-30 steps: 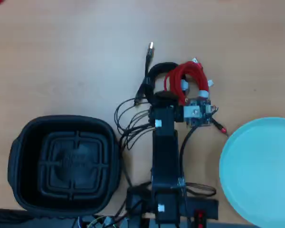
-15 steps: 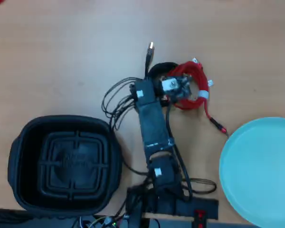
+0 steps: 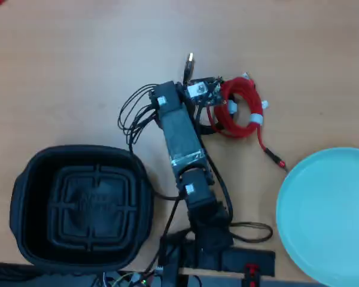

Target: Put a black charging cable in a black bowl and put a red charging cable in a green bowl

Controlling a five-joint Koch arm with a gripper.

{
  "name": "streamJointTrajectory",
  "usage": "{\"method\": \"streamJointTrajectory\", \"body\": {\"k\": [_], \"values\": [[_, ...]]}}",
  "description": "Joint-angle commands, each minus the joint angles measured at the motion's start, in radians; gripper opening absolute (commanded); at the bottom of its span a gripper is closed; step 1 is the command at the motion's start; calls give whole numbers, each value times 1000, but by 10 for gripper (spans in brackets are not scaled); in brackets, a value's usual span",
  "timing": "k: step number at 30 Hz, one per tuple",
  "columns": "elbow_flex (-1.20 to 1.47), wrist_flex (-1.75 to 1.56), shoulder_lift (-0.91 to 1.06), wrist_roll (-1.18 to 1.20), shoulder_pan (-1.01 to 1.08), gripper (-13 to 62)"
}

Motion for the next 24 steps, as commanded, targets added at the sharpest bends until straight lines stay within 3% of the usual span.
{"method": "streamJointTrajectory", "body": {"k": [1, 24], "values": [[-72, 25, 8, 32, 37, 307], [98, -103, -40, -9, 127, 304]]}}
